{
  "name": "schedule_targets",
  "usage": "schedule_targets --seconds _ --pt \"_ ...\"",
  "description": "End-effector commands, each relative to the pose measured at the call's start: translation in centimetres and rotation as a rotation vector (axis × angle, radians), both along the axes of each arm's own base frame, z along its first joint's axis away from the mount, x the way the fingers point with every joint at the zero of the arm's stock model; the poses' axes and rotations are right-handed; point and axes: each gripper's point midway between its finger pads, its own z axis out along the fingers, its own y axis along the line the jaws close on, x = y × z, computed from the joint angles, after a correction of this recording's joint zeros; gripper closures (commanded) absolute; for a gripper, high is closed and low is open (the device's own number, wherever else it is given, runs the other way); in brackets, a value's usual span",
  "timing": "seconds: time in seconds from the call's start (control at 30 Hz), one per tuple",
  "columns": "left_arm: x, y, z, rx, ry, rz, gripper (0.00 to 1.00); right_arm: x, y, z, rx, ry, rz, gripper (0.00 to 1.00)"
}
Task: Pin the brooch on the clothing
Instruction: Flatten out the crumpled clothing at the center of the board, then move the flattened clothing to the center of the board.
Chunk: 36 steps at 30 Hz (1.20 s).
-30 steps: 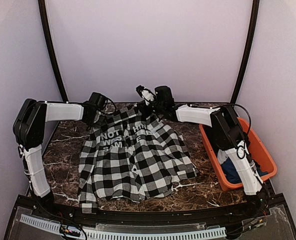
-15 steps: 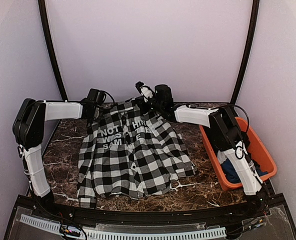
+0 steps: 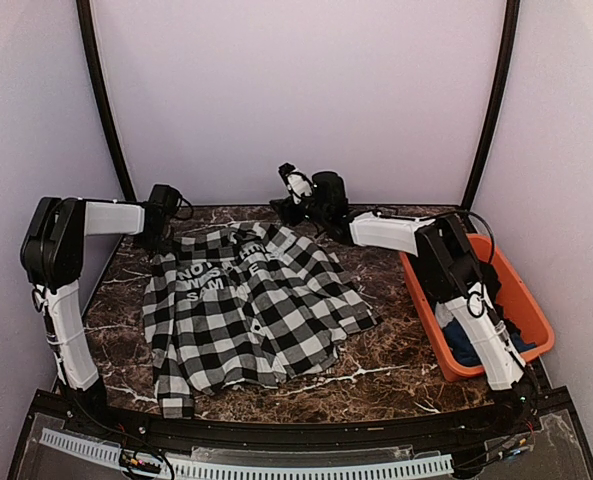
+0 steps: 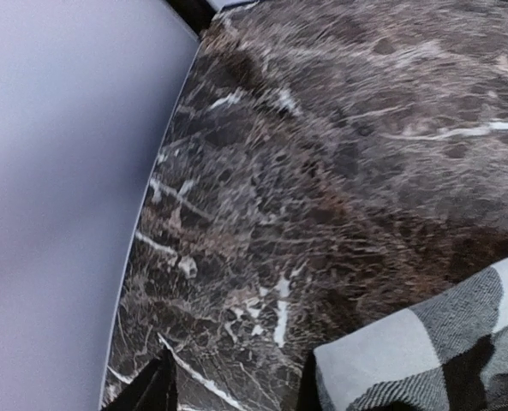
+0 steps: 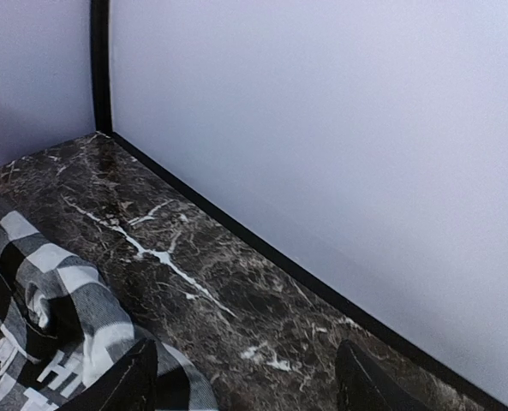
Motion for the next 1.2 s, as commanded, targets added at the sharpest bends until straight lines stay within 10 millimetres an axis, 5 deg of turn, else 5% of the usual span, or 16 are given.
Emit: schedule_targets --seconds 0.0,0.13,0.27,0.43,0.57,0.8,1.17 --pt "-1.7 2.2 -1.2 -0.108 0.039 0.127 0.29 0.4 -3.8 4.1 -0.007 -0.031 -0.134 0.28" --pt "-1.4 2.6 1.1 -0.197 -0.025 0.135 0.08 -2.7 -5.7 6.9 -0.033 -0.012 -0.115 0.25" --pt "-1.0 1.6 3.9 -0.336 -0.093 0.093 0.01 -8.8 -5.0 7.4 -0.042 0.068 0.066 0.25" --pt "-0.9 -2.2 7.1 -0.524 -0.150 -0.060 0.01 -17.7 -2.3 4.4 -0.120 0.164 0.247 0.22" --pt "-0.6 -6.1 8.0 -0.604 -0.125 -0.216 0.01 -21.9 -1.1 1.8 -0.140 0.248 0.273 0.19" --pt "-1.2 -13.1 3.1 -0.496 0.079 -0.435 0.02 -27.2 0.7 -3.6 -0.248 0.381 0.292 0.20" --pt "0.9 -14.4 -2.6 -0.433 0.140 -0.457 0.01 -30.1 -0.7 -10.6 -0.485 0.446 0.172 0.20"
